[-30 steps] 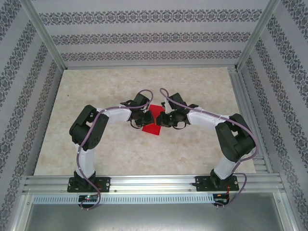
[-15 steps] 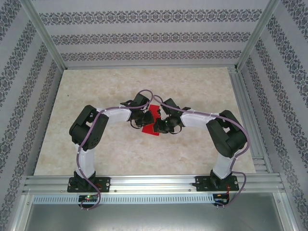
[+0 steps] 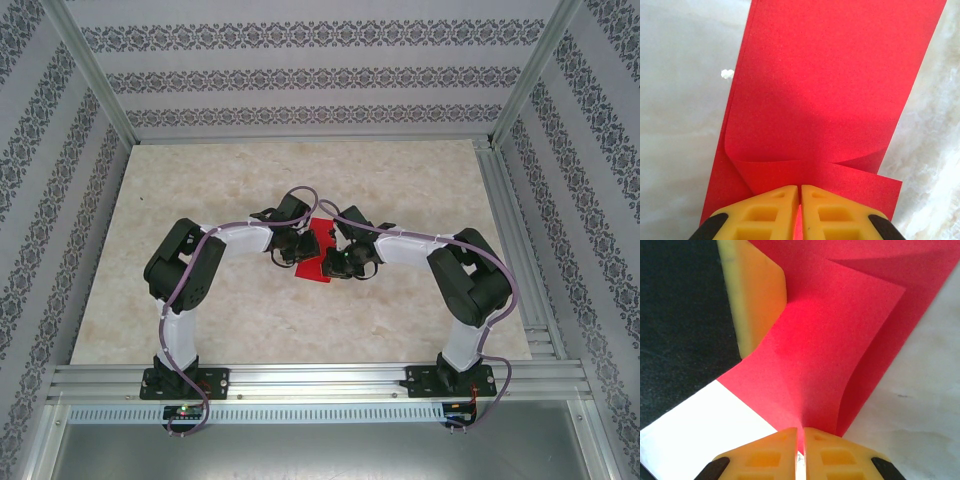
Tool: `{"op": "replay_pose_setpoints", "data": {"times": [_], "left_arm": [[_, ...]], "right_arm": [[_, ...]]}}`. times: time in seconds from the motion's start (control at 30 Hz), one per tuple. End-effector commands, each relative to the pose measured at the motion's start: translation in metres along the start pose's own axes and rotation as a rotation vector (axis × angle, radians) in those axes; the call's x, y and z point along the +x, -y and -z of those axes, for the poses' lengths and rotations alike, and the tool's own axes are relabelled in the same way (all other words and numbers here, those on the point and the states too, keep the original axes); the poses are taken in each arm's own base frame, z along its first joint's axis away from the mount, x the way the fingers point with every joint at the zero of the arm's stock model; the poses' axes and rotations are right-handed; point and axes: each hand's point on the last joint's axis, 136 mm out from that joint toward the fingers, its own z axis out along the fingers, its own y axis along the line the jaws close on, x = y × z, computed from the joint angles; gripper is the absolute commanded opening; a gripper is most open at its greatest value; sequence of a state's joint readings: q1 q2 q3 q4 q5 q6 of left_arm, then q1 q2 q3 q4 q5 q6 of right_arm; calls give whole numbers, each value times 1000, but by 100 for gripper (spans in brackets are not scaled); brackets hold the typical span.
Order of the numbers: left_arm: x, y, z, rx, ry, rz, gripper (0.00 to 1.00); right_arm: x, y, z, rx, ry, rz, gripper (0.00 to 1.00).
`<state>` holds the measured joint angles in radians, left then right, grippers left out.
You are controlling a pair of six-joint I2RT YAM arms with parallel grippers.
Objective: Fold a paper plane with a square sheet of paper (pick it up from the middle)
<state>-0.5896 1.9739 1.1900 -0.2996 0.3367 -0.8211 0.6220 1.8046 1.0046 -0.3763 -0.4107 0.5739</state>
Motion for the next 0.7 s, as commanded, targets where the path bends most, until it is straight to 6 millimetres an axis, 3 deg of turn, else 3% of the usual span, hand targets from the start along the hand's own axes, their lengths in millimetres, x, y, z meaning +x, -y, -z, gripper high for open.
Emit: {"op": "replay_pose_setpoints", "data": {"times": [0.0, 0.67], "left_arm": [[18, -33, -12, -115, -43, 44, 13], [19, -36, -12, -124, -43, 45, 13]], "right_arm": [[7, 11, -5, 49, -18, -1, 13], [19, 18, -14, 49, -65, -8, 13]]}}
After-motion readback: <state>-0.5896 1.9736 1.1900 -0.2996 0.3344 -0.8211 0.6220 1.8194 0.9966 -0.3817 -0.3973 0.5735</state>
